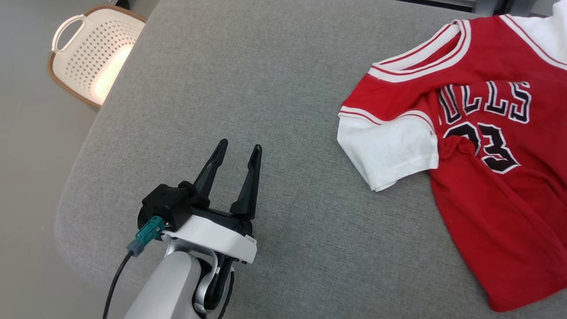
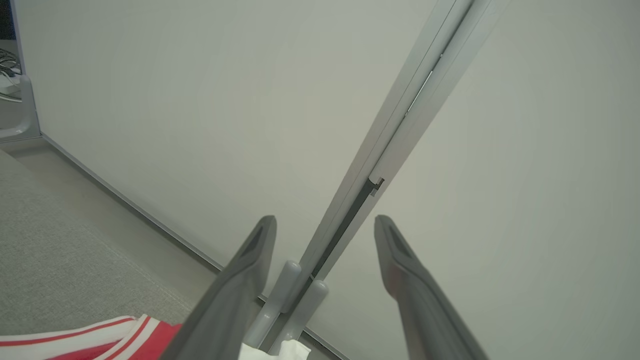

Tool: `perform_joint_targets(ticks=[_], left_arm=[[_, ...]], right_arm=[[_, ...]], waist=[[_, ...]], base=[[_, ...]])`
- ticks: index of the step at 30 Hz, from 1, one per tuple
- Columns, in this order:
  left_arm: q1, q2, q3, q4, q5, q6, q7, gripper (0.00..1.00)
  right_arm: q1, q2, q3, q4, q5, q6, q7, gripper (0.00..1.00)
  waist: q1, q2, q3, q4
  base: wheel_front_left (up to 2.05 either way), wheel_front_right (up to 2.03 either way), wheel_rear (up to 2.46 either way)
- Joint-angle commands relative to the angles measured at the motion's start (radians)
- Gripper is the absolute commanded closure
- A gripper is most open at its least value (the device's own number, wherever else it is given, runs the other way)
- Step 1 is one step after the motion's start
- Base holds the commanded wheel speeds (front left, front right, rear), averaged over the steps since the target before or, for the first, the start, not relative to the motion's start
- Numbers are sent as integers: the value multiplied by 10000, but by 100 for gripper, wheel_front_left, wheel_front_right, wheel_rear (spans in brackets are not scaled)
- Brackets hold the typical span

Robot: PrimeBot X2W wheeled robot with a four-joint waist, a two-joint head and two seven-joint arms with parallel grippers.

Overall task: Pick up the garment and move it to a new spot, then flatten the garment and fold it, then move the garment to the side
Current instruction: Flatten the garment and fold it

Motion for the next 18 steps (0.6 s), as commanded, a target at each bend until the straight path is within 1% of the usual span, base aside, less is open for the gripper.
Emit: perform_joint_targets(ticks=[1, 4, 5, 9, 10, 11, 13, 15, 16, 18], left_arm=[[41, 46, 138, 59, 149, -17, -14, 0], [154, 41, 380, 122, 372, -51, -14, 0], [195, 34, 474, 148, 457, -66, -14, 0], [403, 52, 966, 186, 836, -122, -14, 0], [436, 48, 1124, 164, 938, -148, -14, 0], [594, 35, 1453, 170, 1130, -195, -14, 0], [725, 48, 1808, 202, 1292, -244, -14, 0], [838, 43, 2106, 222, 1405, -317, -14, 0], [838, 43, 2106, 222, 1405, -317, -14, 0], [995, 34, 2312, 208, 1449, -354, -12, 0]], right_arm=[[332, 187, -114, 180, 139, -6, -334, 0], [958, 589, -481, 650, 467, -6, -1026, 0], [1295, 802, -463, 778, 549, -6, -1213, 0], [2217, 1362, -666, 879, 1143, -6, -1961, 0], [2464, 1443, -735, 832, 1289, -6, -2096, 0], [3018, 1629, -798, 640, 1545, -6, -2312, 0], [3566, 1795, -892, 301, 1803, -6, -2439, 0], [4132, 1815, -1029, -145, 1985, -6, -2504, 0], [4132, 1815, -1029, -145, 1985, -6, -2504, 0], [4845, 1878, -1196, -612, 2134, -6, -2556, 0]], waist=[[0, 0, -336, -359], [0, 0, -737, -834], [0, 0, -904, -1005], [0, 0, -1496, -1678], [0, 0, -1624, -1838], [0, 0, -1888, -2145], [0, 0, -2131, -2457], [0, 0, -2338, -2750], [0, 0, -2338, -2750], [0, 0, -2505, -3003]], base=[[0, 0, 0], [0, 0, 0], [0, 0, 0], [0, 0, 0], [0, 0, 0], [0, 0, 0], [0, 0, 0], [0, 0, 0], [0, 0, 0], [0, 0, 0]])
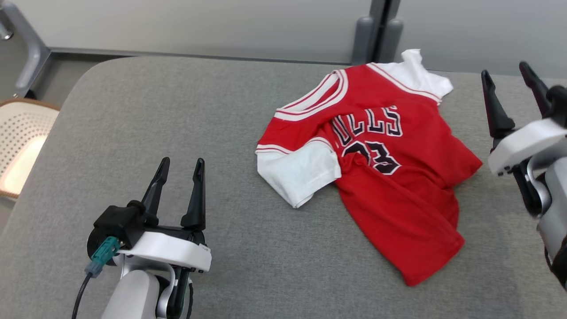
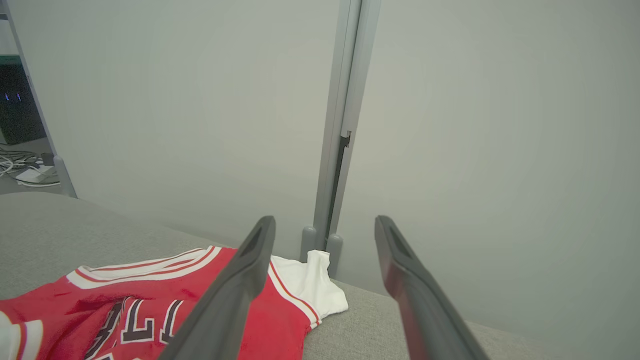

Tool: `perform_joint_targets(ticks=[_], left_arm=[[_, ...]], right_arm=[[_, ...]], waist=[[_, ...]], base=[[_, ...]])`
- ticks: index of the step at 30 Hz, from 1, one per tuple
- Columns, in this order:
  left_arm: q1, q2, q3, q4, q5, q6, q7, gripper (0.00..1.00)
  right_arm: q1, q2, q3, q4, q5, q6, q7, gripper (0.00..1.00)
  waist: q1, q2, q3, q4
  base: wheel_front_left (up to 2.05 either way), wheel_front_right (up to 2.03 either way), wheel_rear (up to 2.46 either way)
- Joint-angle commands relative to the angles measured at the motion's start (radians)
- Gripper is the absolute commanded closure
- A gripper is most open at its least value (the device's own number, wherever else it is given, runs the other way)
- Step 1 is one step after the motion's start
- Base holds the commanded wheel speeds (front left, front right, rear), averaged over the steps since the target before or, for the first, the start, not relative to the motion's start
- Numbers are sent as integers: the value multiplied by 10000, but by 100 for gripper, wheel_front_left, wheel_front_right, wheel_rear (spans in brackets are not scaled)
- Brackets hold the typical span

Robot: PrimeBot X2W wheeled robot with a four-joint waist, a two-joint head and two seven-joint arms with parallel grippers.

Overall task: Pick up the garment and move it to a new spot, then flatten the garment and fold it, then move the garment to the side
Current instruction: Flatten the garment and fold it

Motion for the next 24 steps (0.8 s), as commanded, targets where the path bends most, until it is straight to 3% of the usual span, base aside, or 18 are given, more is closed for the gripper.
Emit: perform_joint_targets(ticks=[1, 10, 13, 24], left_arm=[[95, 41, 70, -8, 74, -44, -14, 0], [639, 49, 375, 27, 31, -111, -14, 0], [700, 43, 346, 26, -15, -105, -14, 0], [488, 40, 96, 222, -1, -165, -14, 0]], right_arm=[[283, 32, -54, -90, 77, -4, -73, 0], [3923, 741, -1432, -2768, 256, -4, -79, 0], [5019, 1239, -1768, -3363, 631, -3, -80, 0], [6079, 1086, -786, -4044, 1092, -3, 300, 0]], waist=[[0, 0, -469, -512], [0, 0, -833, -1281], [0, 0, -834, -1373], [0, 0, -599, -1129]], base=[[0, 0, 0], [0, 0, 0], [0, 0, 0], [0, 0, 0]])
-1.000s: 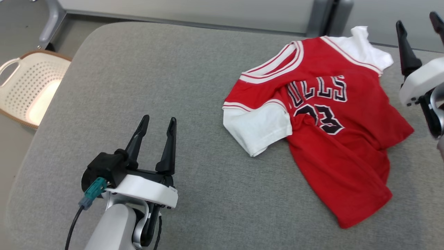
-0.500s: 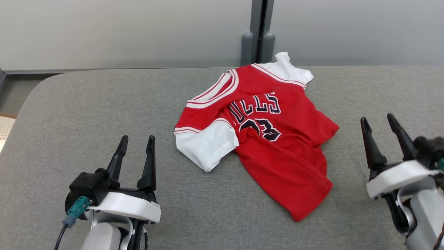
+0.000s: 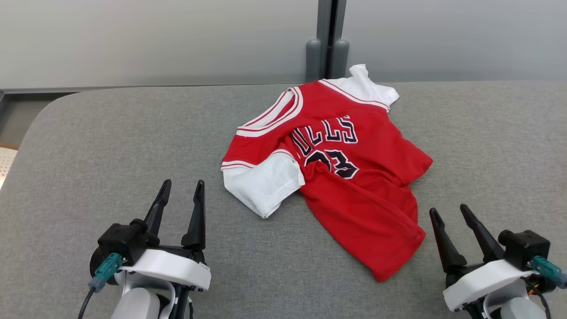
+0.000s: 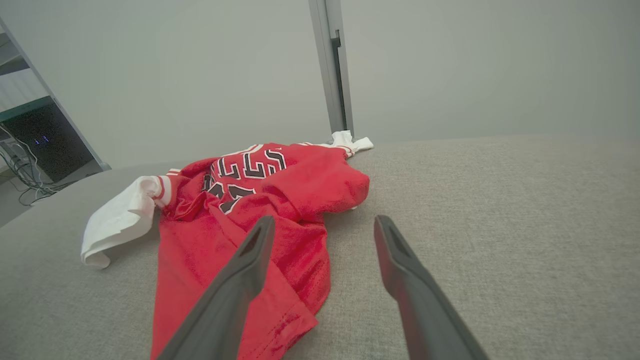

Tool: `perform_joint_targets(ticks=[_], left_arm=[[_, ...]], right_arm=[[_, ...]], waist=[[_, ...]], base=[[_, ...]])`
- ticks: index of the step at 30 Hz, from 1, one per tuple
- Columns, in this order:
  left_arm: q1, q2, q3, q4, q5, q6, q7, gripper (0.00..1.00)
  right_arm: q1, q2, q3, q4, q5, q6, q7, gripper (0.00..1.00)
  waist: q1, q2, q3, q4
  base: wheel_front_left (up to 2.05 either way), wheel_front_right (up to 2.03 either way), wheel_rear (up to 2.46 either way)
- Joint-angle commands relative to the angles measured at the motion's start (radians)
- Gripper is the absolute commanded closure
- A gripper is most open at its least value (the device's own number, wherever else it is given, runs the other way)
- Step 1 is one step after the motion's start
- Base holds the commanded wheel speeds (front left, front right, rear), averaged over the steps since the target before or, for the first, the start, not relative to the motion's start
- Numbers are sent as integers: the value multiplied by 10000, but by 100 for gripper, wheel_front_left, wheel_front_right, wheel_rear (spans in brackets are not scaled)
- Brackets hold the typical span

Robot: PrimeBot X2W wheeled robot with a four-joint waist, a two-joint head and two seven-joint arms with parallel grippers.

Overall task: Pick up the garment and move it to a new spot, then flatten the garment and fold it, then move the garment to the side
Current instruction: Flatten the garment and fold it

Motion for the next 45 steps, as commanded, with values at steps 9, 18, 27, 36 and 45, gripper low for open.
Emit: perform_joint_targets(ticks=[9, 18, 27, 36, 45], left_arm=[[-241, 40, -114, 176, 0, -98, -14, 0], [-257, 40, -294, 181, 72, -88, -14, 0], [-264, 38, -305, 185, 38, -43, -14, 0], [-89, 40, -377, 222, -46, 61, -14, 0], [-343, 40, -918, 749, -233, -136, -13, 0]], right_arm=[[143, -447, 860, 476, -82, -1, 449, 0], [-26, -635, 1281, 1014, -81, -1, 510, 0], [-318, -807, 1777, 1235, 312, -2, 621, 100], [-195, -1405, 1563, 912, -139, -2, 184, 100], [94, -2166, -235, 242, -1690, -2, 59, 100]], waist=[[0, -1, 283, 553], [0, -1, 325, 886], [0, -1, 387, 1035], [0, -1, 151, 859], [0, -1, 106, 339]], base=[[0, 0, 0], [0, 0, 0], [0, 0, 0], [0, 0, 0], [0, 0, 0]])
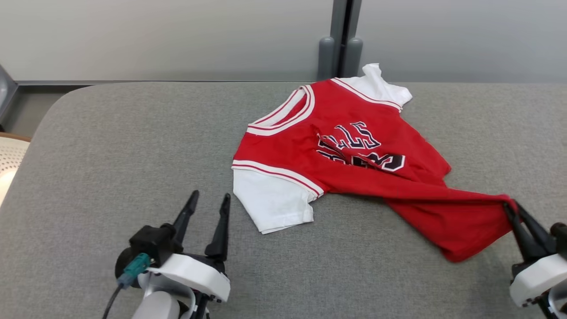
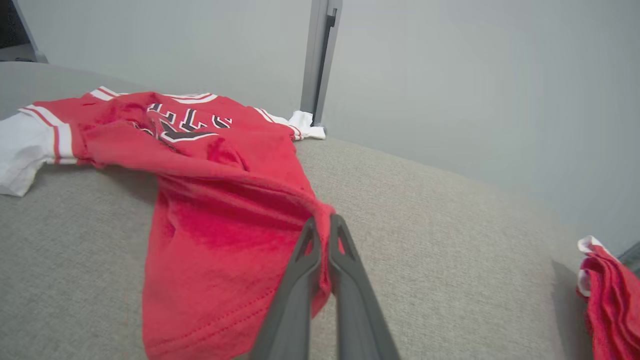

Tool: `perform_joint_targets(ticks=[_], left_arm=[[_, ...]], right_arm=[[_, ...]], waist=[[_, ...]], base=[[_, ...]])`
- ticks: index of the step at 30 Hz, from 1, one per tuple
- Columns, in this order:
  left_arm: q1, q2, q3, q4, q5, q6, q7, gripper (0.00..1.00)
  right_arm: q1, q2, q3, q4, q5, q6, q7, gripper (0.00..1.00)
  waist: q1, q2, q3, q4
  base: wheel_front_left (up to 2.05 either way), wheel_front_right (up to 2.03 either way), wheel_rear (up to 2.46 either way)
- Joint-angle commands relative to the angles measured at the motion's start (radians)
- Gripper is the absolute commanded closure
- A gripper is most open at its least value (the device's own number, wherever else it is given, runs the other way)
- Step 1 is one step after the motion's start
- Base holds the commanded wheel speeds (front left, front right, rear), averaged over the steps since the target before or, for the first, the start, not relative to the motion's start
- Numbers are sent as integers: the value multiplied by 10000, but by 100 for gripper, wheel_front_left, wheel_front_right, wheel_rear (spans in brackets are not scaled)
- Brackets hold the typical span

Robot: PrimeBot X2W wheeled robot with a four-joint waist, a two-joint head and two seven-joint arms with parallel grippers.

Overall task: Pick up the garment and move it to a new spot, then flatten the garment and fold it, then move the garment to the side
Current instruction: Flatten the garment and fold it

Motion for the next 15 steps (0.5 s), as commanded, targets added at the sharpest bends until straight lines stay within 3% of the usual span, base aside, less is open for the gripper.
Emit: perform_joint_targets(ticks=[1, 9, 15], left_arm=[[-191, 37, -163, 224, -34, -65, -13, 0], [-933, 38, -824, 2077, -11, -33, -13, 0], [-1564, 34, -1552, 2969, -299, -337, -13, 0]], right_arm=[[41, 18, -347, -97, -318, -4, -40, 100], [-134, 736, -2530, -542, -2750, -4, 23, 100], [-94, 1271, -3074, -907, -3566, -4, 185, 100]], waist=[[0, -1, 53, -122], [0, -1, 260, -408], [0, -1, 419, -568]], base=[[0, 0, 0], [0, 0, 0], [0, 0, 0]])
